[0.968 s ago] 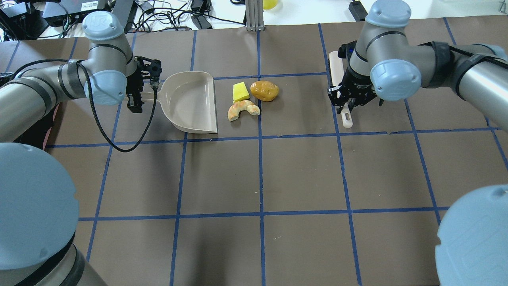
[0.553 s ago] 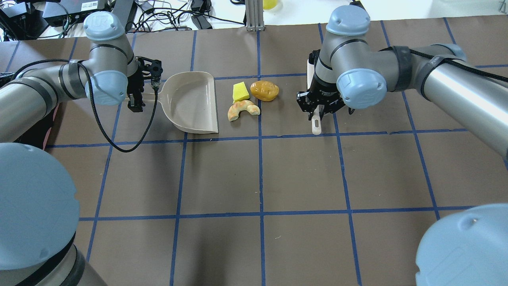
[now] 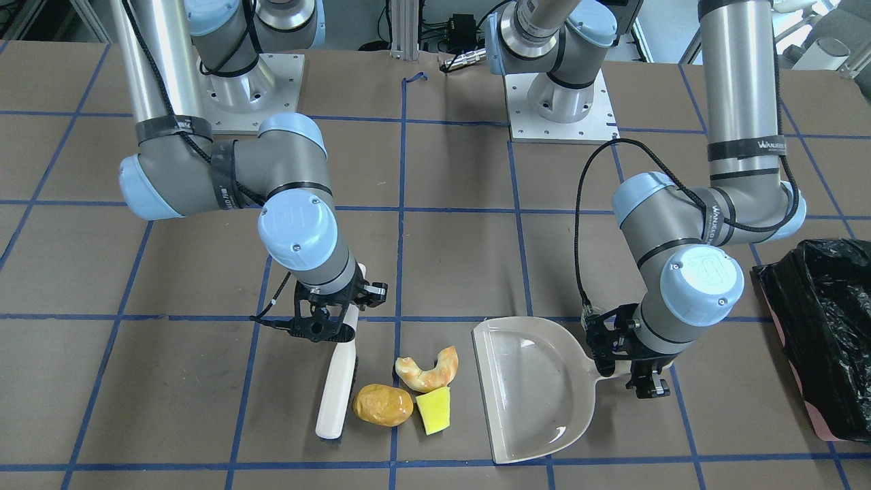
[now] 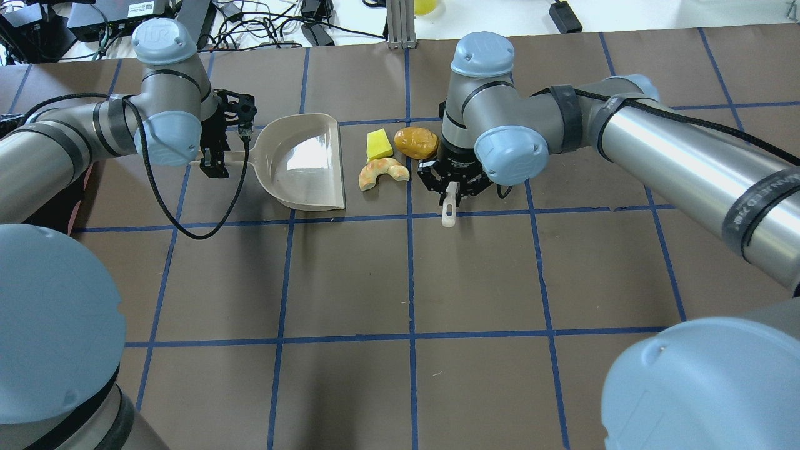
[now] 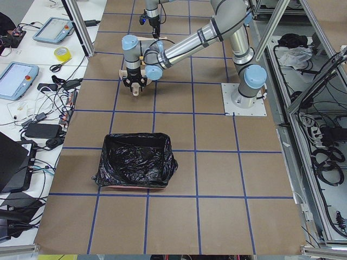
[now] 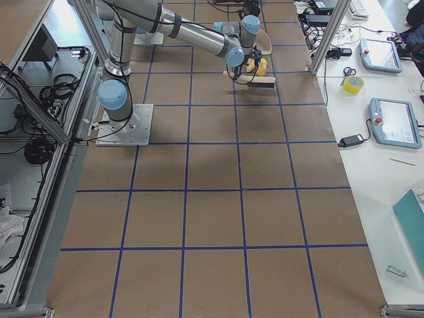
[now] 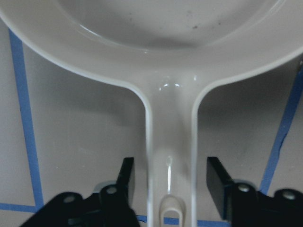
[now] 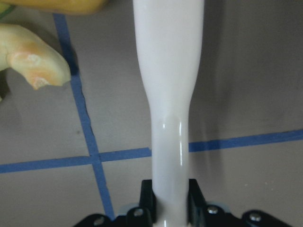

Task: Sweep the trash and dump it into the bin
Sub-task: 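Lift the brush with the right gripper and carry it behind the trash, then sweep the trash toward the dustpan with the right gripper's brush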

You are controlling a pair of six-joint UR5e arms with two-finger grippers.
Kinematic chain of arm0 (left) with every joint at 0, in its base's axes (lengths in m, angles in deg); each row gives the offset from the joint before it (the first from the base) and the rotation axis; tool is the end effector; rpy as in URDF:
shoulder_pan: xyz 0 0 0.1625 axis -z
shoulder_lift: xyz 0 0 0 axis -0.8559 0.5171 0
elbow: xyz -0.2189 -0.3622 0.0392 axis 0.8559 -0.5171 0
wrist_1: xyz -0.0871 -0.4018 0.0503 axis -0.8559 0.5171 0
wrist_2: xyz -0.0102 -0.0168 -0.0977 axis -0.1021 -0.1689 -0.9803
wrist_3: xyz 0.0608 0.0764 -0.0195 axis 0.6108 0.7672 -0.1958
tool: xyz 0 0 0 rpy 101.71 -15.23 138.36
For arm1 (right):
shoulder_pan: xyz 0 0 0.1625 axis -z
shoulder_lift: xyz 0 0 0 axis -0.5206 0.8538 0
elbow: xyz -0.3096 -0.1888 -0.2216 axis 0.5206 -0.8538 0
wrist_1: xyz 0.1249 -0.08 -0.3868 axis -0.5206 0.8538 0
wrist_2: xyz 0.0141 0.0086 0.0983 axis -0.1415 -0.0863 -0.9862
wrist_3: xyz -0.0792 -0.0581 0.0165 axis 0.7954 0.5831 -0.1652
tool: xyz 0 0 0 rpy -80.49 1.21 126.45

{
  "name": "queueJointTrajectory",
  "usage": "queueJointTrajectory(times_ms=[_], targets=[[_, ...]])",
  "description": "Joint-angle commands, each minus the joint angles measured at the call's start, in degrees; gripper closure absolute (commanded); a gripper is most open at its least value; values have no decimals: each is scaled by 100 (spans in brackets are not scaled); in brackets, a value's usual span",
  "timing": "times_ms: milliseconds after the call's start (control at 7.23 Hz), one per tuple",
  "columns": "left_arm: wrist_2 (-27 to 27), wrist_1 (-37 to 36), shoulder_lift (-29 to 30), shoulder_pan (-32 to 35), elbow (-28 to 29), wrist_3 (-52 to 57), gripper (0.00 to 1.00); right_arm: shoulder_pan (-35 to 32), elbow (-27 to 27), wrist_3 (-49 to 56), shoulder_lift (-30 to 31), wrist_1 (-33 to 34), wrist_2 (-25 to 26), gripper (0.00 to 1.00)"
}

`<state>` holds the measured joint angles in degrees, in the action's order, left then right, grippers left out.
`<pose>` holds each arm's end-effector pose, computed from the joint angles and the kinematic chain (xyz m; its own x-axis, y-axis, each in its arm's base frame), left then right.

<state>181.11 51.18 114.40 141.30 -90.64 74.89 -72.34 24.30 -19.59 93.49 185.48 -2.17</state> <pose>-0.0327 -0.6553 0.2273 -0.0993 0.9944 -0.0370 0.9838 0.1037 0.1464 0.2899 -0.5745 0.2314 -0.9860 0.1485 -0.0752 0.1372 0.9808 0.1383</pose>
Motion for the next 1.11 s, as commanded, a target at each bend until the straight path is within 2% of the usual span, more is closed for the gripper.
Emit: queueJointTrajectory(times_ms=[0,138,415,553,691,829,968], targets=[[-9,0,10,9,0,-3,35,-332,-258,-402,-246,22,-14,100],[-9,-8,-16,9,8,-3,53,-490,-267,-604,-291,40,-23,100],[0,0,-33,9,0,-3,53,-710,-433,-1052,-404,75,-215,100],[-9,0,-25,17,-9,-11,59,-886,-739,-1316,-562,75,-260,100],[-9,0,-33,18,0,-3,79,-1035,-1064,-1553,-764,66,-382,100],[-9,0,-33,18,0,-11,81,-1167,-1276,-1677,-957,75,-427,100],[-9,-8,-33,26,0,-11,88,-1299,-1409,-1800,-1063,92,-436,100]])
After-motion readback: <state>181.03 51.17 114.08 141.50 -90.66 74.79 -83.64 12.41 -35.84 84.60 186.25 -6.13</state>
